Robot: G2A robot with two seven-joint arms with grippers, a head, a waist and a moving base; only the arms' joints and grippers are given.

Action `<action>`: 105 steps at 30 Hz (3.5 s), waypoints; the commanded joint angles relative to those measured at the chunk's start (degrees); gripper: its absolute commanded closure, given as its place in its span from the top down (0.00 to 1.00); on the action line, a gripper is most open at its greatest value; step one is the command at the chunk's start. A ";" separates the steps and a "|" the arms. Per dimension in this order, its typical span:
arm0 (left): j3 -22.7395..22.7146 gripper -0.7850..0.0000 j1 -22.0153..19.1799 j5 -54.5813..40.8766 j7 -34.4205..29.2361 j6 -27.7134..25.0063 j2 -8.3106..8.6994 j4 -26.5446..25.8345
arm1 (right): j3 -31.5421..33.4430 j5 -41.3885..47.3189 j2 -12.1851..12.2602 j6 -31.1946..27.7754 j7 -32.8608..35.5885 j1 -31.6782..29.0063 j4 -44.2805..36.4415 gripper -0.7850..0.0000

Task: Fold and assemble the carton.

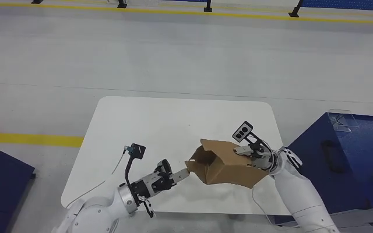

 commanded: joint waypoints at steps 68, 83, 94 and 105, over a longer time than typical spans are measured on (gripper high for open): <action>-2.83 1.00 -1.41 -2.63 2.52 -0.29 0.36 0.54 | -11.11 12.80 6.15 4.18 0.00 4.14 0.22 0.00; 0.60 1.00 -0.53 0.31 -0.34 -1.39 0.51 -0.82 | -12.20 9.10 6.27 3.40 0.00 3.73 -0.90 0.00; 4.97 1.00 -3.04 5.26 -3.32 3.85 0.35 0.29 | -10.40 4.04 6.82 -0.93 0.00 2.28 -1.90 0.00; 2.96 1.00 -3.55 2.31 1.19 5.11 0.13 0.03 | -7.28 -5.81 6.96 -14.30 -2.87 1.81 -1.47 0.00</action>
